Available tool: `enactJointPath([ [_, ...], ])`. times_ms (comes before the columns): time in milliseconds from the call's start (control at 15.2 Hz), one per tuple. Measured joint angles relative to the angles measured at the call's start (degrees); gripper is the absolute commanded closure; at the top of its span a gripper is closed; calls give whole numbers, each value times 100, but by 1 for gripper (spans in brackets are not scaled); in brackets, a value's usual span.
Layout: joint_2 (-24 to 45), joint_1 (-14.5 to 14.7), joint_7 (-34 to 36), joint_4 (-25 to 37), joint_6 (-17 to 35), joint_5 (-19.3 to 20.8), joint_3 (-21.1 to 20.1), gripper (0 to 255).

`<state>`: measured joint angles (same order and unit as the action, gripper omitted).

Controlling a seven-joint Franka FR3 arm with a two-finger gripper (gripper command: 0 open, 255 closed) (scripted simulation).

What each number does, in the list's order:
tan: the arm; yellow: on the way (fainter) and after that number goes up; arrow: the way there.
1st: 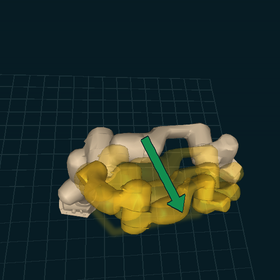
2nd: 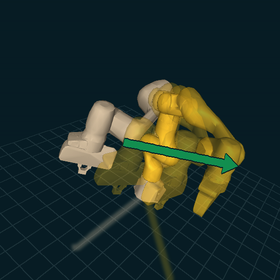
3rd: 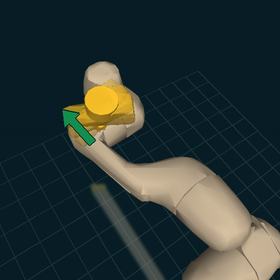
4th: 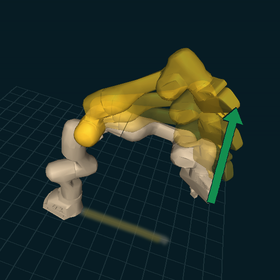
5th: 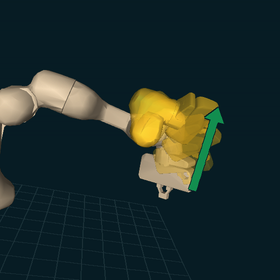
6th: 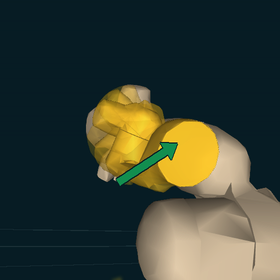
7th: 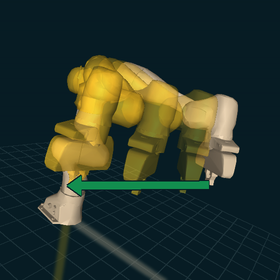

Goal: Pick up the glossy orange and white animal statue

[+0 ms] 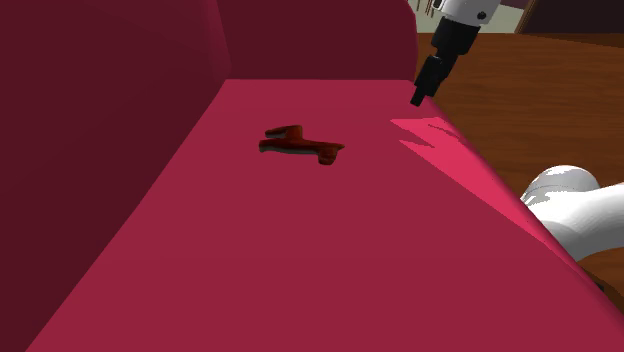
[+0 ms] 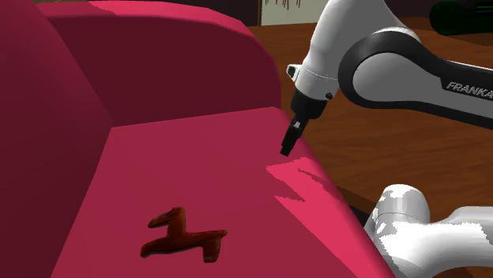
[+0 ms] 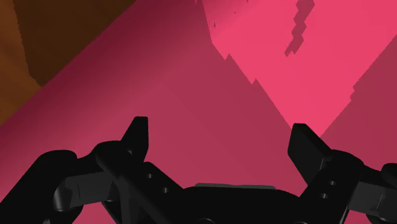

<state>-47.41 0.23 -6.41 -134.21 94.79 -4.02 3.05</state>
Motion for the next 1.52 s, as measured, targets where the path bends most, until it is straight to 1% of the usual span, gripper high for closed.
enactJointPath([
  [66, 0, 0, 0, 0, 0, 0, 0, 0],
  [198, 52, 52, 139, 69, -14, -58, -162, 0],
  [792, 727, 365, 1227, 856, -107, -394, -1380, 0],
  [1188, 1485, 461, 1996, 1675, -183, -425, -2214, 0],
  [1518, 2341, 474, 2730, 2611, -326, -250, -2981, 0],
])
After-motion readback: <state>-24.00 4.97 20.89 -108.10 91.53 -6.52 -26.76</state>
